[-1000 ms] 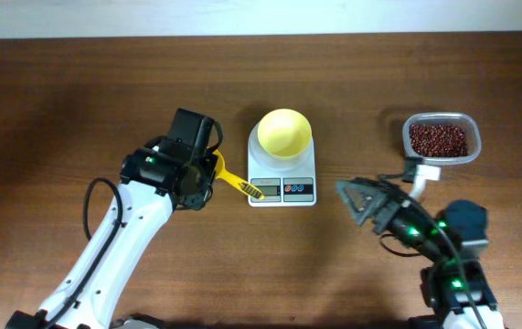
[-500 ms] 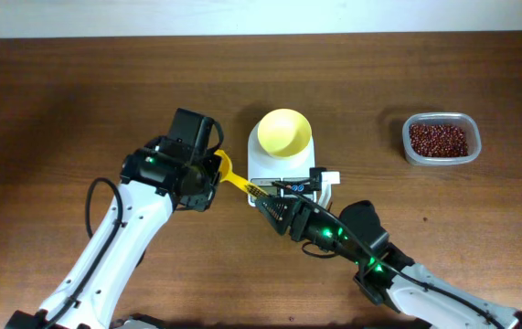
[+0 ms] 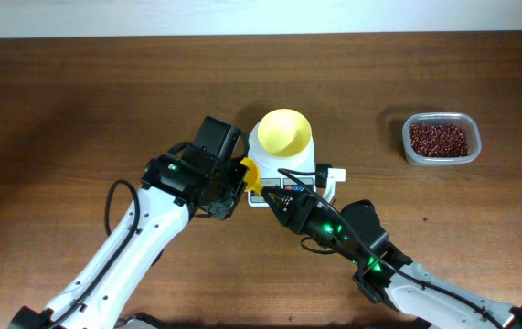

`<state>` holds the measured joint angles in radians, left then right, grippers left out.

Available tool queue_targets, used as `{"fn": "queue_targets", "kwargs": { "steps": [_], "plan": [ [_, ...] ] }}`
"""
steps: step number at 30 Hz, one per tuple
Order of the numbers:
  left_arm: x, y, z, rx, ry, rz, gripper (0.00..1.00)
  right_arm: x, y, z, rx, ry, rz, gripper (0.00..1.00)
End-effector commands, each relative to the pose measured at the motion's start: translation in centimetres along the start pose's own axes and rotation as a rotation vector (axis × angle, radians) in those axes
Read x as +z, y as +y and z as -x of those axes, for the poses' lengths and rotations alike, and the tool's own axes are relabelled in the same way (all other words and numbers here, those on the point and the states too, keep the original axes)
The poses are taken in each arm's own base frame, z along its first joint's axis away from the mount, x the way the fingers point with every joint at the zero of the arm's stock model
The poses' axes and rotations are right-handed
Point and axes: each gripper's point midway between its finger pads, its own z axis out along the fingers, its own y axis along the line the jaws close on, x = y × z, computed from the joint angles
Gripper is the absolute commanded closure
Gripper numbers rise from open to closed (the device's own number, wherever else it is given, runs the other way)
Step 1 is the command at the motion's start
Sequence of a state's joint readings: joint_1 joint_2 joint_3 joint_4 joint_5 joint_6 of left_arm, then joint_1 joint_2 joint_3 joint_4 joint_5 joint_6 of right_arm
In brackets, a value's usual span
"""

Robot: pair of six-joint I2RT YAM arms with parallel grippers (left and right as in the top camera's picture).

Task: Scoop item into bowl and weigh 50g on scale
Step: 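Bring the right gripper to the scoop held by the left gripper, then grasp the scoop handle with the right gripper and release the left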

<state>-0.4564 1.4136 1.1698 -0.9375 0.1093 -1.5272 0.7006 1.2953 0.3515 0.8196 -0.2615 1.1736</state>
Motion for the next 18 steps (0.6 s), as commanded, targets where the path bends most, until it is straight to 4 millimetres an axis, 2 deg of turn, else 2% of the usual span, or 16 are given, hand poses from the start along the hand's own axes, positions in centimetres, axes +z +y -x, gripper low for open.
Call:
{"fn": "queue_targets", "kwargs": {
  "steps": [1,6,18],
  "plan": [
    [-0.62,-0.61,-0.21,-0.003,0.003,-0.029,1.0,0.28,0.49,0.13,-0.013,-0.006,0.011,0.64],
    [-0.62,-0.61,-0.22,-0.003,0.003,-0.029,1.0,0.28,0.49,0.13,-0.013,-0.006,0.011,0.71],
    [-0.59,-0.71,-0.58,0.008,0.008,-0.032,1.0,0.28,0.49,0.12,0.036,-0.005,0.011,0.76]
  ]
}}
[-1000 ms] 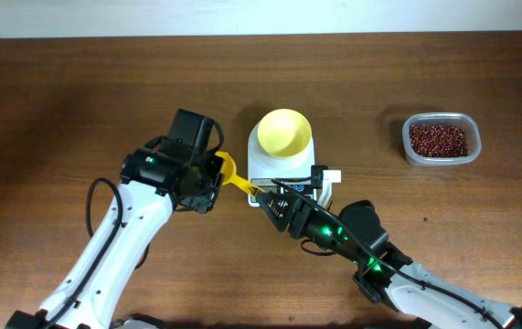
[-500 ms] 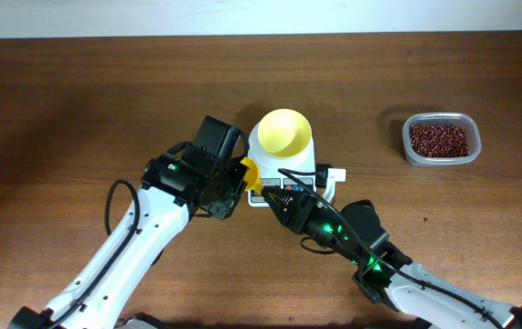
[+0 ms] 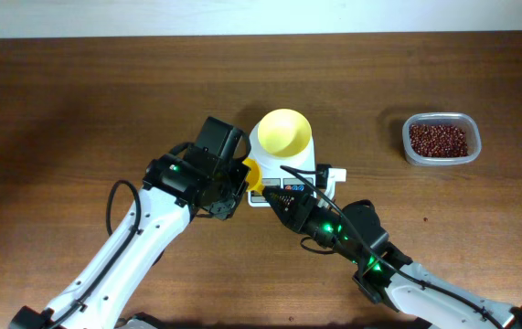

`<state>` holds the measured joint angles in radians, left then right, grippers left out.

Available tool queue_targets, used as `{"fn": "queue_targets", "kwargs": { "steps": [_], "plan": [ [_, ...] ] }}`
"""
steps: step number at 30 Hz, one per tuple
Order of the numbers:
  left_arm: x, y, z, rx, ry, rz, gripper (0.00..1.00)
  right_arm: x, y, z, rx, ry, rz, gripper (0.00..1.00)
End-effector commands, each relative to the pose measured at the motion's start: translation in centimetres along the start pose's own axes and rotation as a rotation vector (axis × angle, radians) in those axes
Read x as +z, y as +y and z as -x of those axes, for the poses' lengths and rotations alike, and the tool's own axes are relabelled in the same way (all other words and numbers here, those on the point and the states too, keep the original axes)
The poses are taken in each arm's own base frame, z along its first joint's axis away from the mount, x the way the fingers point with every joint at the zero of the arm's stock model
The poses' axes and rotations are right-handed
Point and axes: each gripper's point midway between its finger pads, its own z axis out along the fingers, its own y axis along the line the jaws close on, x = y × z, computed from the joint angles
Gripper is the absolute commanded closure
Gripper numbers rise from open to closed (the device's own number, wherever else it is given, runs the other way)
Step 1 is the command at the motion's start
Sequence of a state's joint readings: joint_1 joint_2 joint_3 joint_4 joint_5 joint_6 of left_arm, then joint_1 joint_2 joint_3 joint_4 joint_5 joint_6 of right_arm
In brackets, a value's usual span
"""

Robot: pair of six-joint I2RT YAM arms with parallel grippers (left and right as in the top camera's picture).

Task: Scoop item into bowl and weigh 50g on scale
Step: 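Grasp the scoop handle with the right gripper and release the left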

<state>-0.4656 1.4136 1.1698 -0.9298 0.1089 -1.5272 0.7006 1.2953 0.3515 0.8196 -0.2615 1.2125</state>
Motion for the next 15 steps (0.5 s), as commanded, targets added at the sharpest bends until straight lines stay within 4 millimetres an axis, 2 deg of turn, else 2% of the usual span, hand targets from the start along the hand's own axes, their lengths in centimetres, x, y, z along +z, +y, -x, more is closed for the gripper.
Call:
{"fn": "queue_targets", "kwargs": {
  "steps": [1,15],
  "plan": [
    [-0.61,-0.55,-0.3,-0.001,0.005,-0.026,1.0,0.28,0.5,0.1,-0.003,-0.005,0.011,0.76],
    [-0.61,-0.58,-0.3,-0.001,0.005,-0.027,0.99,0.28,0.5,0.11,-0.003,-0.005,0.011,0.9]
  ]
}}
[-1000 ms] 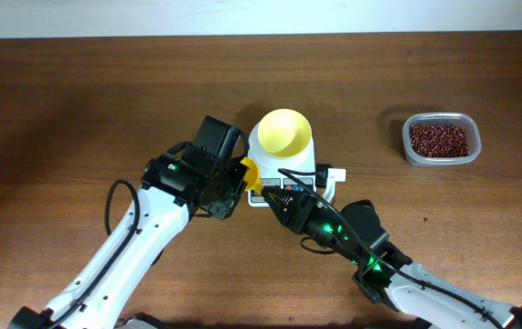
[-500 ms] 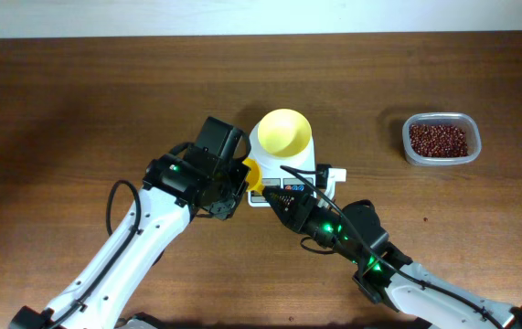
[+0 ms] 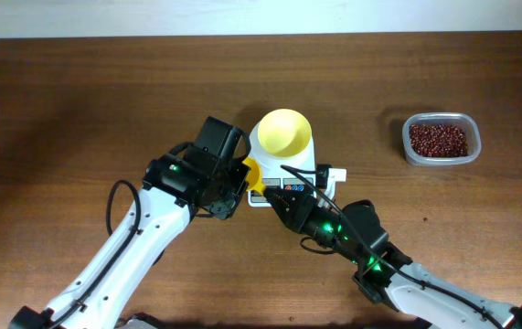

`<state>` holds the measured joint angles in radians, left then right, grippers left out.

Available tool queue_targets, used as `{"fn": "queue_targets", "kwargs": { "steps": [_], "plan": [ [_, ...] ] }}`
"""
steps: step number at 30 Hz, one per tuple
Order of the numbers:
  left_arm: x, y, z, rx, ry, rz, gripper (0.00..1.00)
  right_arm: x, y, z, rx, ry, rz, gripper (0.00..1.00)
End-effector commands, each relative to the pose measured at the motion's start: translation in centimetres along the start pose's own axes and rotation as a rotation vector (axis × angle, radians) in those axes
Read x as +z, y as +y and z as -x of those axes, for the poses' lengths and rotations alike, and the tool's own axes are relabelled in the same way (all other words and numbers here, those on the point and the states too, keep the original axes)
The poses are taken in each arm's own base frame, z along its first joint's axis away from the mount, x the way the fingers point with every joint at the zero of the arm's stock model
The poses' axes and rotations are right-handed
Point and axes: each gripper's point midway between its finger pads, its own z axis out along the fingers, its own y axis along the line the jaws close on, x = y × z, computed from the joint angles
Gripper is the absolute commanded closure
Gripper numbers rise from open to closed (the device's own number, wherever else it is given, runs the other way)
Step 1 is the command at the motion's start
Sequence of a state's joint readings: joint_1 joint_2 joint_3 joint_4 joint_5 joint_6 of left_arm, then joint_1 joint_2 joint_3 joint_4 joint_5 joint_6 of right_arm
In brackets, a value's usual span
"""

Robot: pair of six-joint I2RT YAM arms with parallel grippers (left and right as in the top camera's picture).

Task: Scoop item into bowl and weigh 50g on scale
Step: 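Grasp the scoop handle with the right gripper and release the left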

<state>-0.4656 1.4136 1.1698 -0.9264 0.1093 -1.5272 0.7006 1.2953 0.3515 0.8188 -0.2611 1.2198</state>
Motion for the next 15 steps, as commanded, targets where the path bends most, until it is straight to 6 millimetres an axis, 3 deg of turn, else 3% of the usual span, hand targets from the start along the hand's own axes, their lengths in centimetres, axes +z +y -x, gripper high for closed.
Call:
{"fn": "queue_targets", "kwargs": {
  "steps": [1,4,8,15],
  "plan": [
    [-0.61,-0.5,-0.29,-0.001,0.005,-0.024,0.98,0.28,0.52,0.1,-0.01,-0.005,0.012,0.93],
    [-0.61,-0.41,-0.3,-0.002,0.005,-0.02,0.86,0.28,0.52,0.12,-0.01,-0.005,0.012,0.96],
    [-0.6,-0.23,-0.29,-0.002,0.004,-0.013,0.52,0.28,0.51,0.12,-0.01,-0.005,0.012,0.96],
    [-0.62,-0.2,0.57,-0.003,-0.046,-0.011,0.45,0.27,0.5,0.07,-0.051,-0.002,0.012,0.96]
  ]
}}
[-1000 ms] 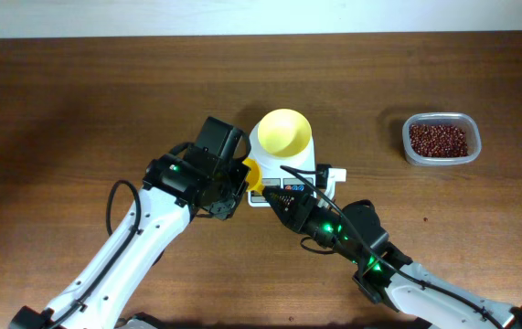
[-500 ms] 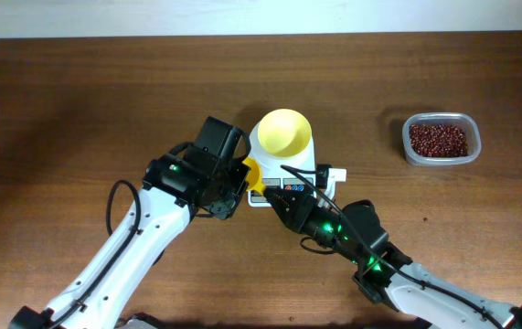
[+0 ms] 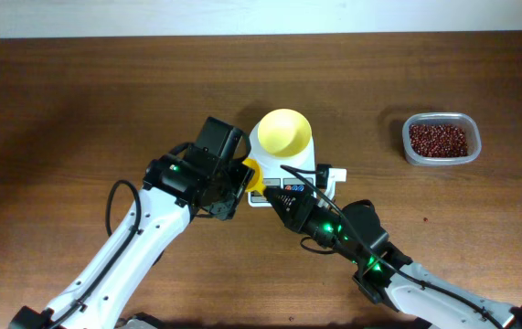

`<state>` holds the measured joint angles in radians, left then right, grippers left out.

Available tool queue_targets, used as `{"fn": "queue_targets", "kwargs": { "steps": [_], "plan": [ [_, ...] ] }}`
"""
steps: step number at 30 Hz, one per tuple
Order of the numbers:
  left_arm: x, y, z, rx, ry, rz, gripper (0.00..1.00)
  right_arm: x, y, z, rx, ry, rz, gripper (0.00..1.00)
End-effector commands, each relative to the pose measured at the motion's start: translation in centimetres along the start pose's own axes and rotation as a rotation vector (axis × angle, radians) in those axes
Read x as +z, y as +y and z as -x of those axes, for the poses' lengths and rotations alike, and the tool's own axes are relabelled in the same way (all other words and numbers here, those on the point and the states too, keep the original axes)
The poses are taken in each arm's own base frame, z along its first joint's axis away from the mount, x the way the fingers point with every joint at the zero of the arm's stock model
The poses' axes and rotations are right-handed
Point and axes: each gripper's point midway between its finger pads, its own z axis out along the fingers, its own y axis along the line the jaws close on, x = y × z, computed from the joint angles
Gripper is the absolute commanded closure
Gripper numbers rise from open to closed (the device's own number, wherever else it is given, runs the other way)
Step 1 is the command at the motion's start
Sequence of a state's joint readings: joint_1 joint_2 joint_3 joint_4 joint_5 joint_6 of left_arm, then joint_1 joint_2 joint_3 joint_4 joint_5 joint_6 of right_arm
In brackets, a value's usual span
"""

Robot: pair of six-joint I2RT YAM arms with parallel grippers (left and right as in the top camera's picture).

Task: Scoop item into bowl and weigh 50g on scale
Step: 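Grasp the scoop handle with the right gripper and release the left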

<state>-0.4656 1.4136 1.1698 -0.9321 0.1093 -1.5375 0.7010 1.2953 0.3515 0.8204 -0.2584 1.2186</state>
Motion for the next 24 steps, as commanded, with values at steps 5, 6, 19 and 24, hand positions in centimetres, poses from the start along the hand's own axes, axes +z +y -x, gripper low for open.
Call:
{"fn": "queue_targets", "kwargs": {
  "steps": [5,6,19,24],
  "plan": [
    [-0.6,-0.5,0.6,0.008,-0.045,-0.022,0.41,0.3,0.5,0.0,-0.135,0.0,0.012,0.96],
    [-0.6,-0.8,0.6,0.009,-0.045,-0.035,0.39,0.3,0.5,0.0,-0.135,-0.001,0.012,0.96],
    [-0.7,-1.4,0.6,0.012,-0.046,-0.058,0.01,0.2,-0.6,0.8,-0.299,-0.041,-0.045,0.96],
    [-0.7,-1.4,1.5,0.253,-0.098,-0.048,0.01,0.2,-1.4,0.9,-0.39,-0.04,-0.083,0.96]
  ]
}}
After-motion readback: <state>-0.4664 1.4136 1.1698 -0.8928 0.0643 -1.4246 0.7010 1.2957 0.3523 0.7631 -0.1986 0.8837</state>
